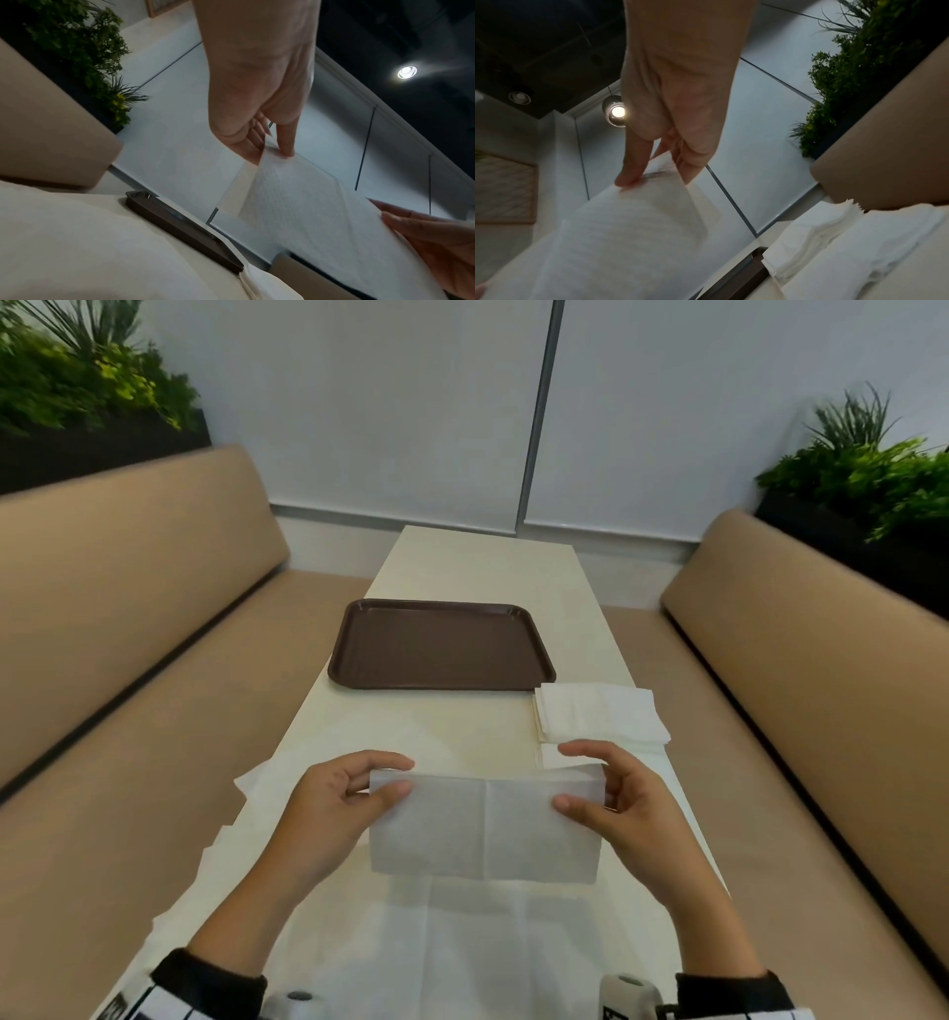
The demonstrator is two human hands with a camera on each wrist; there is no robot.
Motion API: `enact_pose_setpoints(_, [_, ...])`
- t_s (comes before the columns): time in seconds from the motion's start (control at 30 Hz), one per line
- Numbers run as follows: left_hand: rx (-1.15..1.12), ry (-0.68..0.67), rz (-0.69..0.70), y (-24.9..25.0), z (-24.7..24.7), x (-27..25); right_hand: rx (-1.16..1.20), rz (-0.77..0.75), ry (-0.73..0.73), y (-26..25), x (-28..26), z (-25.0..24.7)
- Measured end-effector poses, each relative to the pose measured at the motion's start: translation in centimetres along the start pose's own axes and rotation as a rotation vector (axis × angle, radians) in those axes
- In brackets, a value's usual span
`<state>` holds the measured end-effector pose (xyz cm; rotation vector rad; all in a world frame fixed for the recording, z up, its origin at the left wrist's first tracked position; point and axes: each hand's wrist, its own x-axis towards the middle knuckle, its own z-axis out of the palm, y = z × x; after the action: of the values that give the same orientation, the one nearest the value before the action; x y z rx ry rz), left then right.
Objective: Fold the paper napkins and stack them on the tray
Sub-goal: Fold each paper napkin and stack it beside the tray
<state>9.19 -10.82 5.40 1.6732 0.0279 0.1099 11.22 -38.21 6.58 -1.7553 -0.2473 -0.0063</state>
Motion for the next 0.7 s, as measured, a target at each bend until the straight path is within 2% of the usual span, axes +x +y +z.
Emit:
enact_pose_setpoints(0.23, [0.242, 0.054, 0.121, 0.1, 1.2, 0.1, -0.135, 0.005, 0.071, 1.7, -0.3, -1.5])
enact_pose_setpoints(0.33, [0.337, -0.043, 0.139, 0.2, 2.1, 0.4, -0.258, 0.031, 0.077, 2.2, -0.8, -3.1])
enact_pose_setpoints(0.4, [0.263, -0.159, 0.12, 0.4, 3.2, 1.0, -0.19, 0.043, 0.057, 2.3, -1.0, -4.3])
enact_pose_setpoints(0.47, [0.073, -0.238, 0.087, 0.3, 4.9, 2.0, -0.012, 0.083, 0.076, 3.3, -0.8, -5.6])
enact_pose_setpoints(0.57, [-0.082, -0.242, 0.043, -0.5, 7.8, 4.1, 0.131, 0.162, 0.137, 5.2, 0.2, -7.6])
enact_pose_setpoints(0.63, [-0.095, -0.24, 0.016, -1.7, 9.8, 5.9, 0.179, 0.168, 0.174, 6.3, 1.2, -8.8])
enact_pose_setpoints(0.7, [-0.077, -0.241, -0.039, -2.9, 12.0, 8.1, 0.044, 0.205, 0.229, 7.4, 2.7, -10.1])
